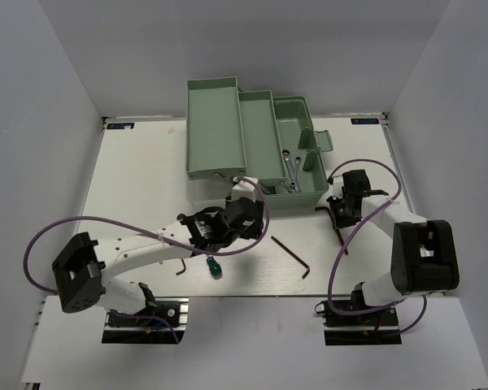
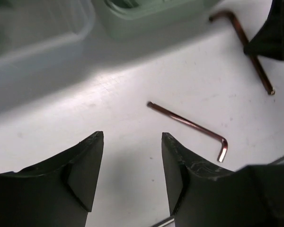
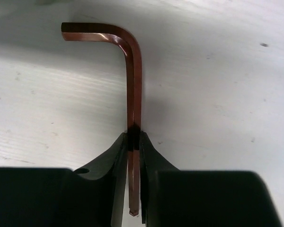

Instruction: Sort the tools into containers

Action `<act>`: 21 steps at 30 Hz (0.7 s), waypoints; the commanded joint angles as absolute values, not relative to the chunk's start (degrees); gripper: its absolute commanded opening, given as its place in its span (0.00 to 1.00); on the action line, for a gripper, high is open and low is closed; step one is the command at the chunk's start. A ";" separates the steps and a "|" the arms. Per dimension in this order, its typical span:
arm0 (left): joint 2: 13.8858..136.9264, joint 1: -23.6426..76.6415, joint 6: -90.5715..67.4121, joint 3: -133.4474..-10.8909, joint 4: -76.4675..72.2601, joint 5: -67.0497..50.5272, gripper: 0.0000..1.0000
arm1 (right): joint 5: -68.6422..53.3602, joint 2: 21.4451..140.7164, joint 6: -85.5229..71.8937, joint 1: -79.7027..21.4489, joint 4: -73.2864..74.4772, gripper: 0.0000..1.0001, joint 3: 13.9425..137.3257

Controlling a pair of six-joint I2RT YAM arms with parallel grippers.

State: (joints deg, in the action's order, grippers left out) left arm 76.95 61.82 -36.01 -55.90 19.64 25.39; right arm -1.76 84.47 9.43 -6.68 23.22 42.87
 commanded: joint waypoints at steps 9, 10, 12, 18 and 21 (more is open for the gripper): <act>94.65 69.78 -43.15 -63.89 18.54 18.46 0.67 | 5.37 78.07 10.46 -5.19 33.48 0.00 40.86; 95.35 69.79 -43.68 -63.90 18.54 17.85 0.68 | 4.23 77.52 10.89 -5.01 34.97 0.00 41.04; 96.67 70.31 -45.17 -64.42 17.06 17.32 0.68 | 1.51 75.16 11.68 -4.66 35.85 0.00 42.27; 100.88 71.46 -47.11 -68.19 17.83 16.79 0.72 | -5.70 70.14 13.71 -3.78 40.95 0.00 45.70; 103.18 71.46 -49.48 -70.57 18.54 16.08 0.73 | -7.82 68.91 13.80 -3.34 42.27 0.00 46.93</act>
State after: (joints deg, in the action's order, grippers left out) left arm 102.13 71.02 -46.63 -67.35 18.70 17.08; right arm -3.38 70.89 12.47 -3.99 39.75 43.35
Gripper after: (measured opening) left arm 0.726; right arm 0.168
